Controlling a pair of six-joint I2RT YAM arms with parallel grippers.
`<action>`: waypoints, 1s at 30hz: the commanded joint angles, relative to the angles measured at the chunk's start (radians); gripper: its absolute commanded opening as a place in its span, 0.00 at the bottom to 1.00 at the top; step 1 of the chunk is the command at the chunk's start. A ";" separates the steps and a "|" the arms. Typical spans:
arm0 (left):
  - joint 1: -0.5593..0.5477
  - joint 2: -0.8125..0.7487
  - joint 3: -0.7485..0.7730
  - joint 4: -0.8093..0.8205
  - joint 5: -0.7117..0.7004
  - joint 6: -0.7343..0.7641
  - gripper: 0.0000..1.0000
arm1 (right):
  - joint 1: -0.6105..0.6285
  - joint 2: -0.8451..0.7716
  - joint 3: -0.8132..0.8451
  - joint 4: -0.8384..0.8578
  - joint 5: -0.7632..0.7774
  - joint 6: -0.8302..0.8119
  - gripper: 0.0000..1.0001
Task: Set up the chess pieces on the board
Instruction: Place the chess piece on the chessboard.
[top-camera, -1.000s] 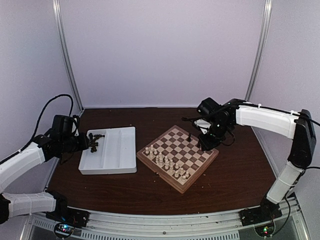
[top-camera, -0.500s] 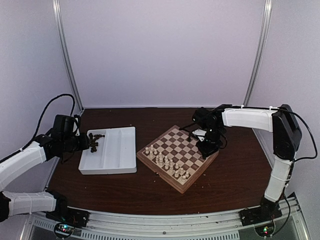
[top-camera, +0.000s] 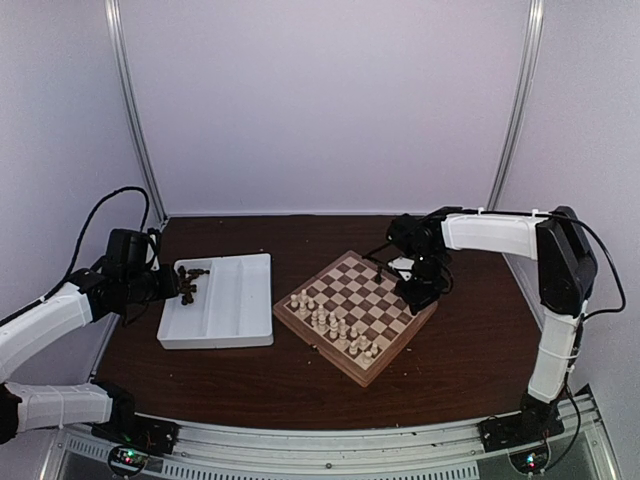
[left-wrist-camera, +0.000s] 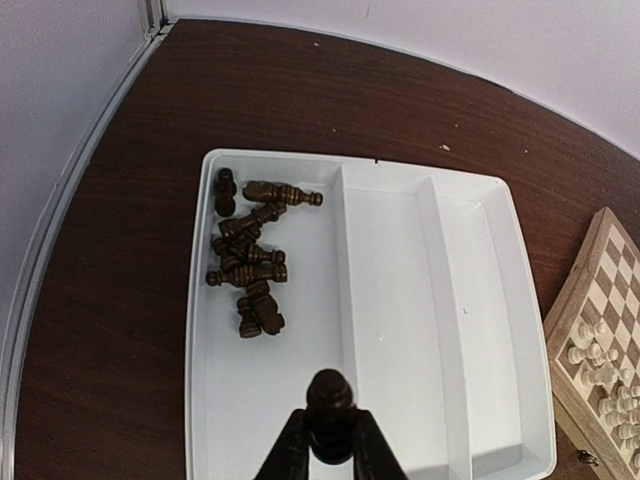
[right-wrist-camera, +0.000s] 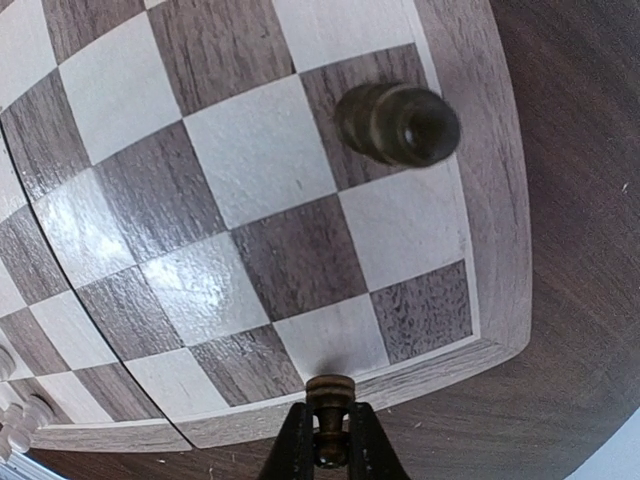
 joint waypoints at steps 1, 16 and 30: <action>0.008 0.006 -0.012 0.047 0.004 0.003 0.16 | -0.010 0.016 0.032 -0.012 0.027 -0.012 0.07; 0.008 0.003 -0.007 0.043 0.005 0.004 0.16 | -0.015 0.042 0.057 -0.009 0.034 -0.023 0.21; 0.008 -0.009 0.003 0.035 0.013 0.008 0.16 | -0.014 -0.016 0.051 0.002 0.028 -0.026 0.30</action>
